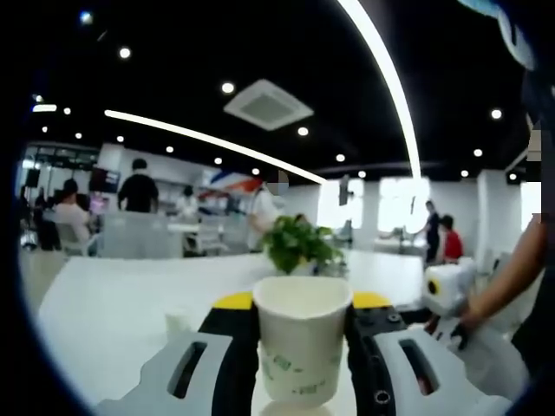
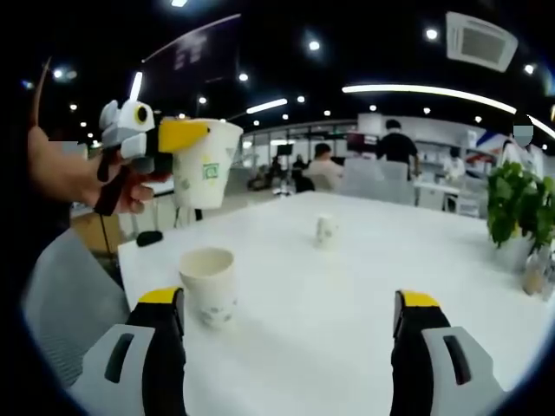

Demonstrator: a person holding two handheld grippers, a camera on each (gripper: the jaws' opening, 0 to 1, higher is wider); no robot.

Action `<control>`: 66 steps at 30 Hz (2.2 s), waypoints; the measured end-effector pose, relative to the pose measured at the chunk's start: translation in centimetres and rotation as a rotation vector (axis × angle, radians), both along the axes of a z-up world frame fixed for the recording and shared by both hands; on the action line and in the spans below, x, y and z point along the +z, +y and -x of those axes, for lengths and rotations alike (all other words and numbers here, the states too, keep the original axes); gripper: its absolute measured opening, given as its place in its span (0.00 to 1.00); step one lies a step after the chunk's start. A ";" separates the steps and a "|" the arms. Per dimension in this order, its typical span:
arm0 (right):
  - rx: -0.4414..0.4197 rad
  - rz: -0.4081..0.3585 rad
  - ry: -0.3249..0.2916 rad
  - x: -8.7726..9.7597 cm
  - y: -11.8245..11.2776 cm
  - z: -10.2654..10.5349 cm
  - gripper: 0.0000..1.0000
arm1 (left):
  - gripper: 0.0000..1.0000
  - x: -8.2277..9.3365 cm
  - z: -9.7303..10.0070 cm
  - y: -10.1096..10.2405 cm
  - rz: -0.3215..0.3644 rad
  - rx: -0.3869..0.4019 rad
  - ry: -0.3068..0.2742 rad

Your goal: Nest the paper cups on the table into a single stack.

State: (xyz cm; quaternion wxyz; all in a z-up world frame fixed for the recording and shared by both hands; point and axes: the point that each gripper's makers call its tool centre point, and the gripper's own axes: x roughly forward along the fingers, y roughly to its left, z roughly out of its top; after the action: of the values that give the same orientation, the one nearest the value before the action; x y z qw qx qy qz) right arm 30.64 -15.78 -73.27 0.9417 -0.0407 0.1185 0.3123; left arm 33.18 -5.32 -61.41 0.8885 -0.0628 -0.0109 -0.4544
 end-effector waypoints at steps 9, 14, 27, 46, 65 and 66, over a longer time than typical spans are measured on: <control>-0.002 -0.001 0.000 0.0 0.0 0.0 0.99 | 0.37 -3.4 0.1 0.1 -0.035 0.023 0.016; -0.001 0.000 0.003 -0.1 0.0 0.1 0.99 | 0.37 -6.6 0.4 -0.1 -0.075 0.011 0.059; -0.001 -0.004 0.012 -0.2 0.0 0.0 0.98 | 0.38 -13.3 2.4 -0.3 -0.225 -0.035 0.094; -0.013 -0.021 0.007 0.3 -0.4 -0.4 0.99 | 0.94 -9.3 1.1 5.2 -0.173 0.104 0.171; -0.016 -0.004 0.007 0.1 -1.1 -1.9 0.99 | 0.93 -11.5 4.2 13.5 -0.292 0.314 0.206; -0.020 -0.001 0.008 0.1 -1.3 -2.2 0.99 | 0.93 -11.9 4.6 13.3 -0.321 0.303 0.241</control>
State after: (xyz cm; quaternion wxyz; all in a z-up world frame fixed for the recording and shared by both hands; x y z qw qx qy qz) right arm 32.84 -17.04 -73.17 0.9443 -0.0376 0.1223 0.3033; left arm 28.62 7.94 -73.33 0.9400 0.0278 0.1580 -0.3010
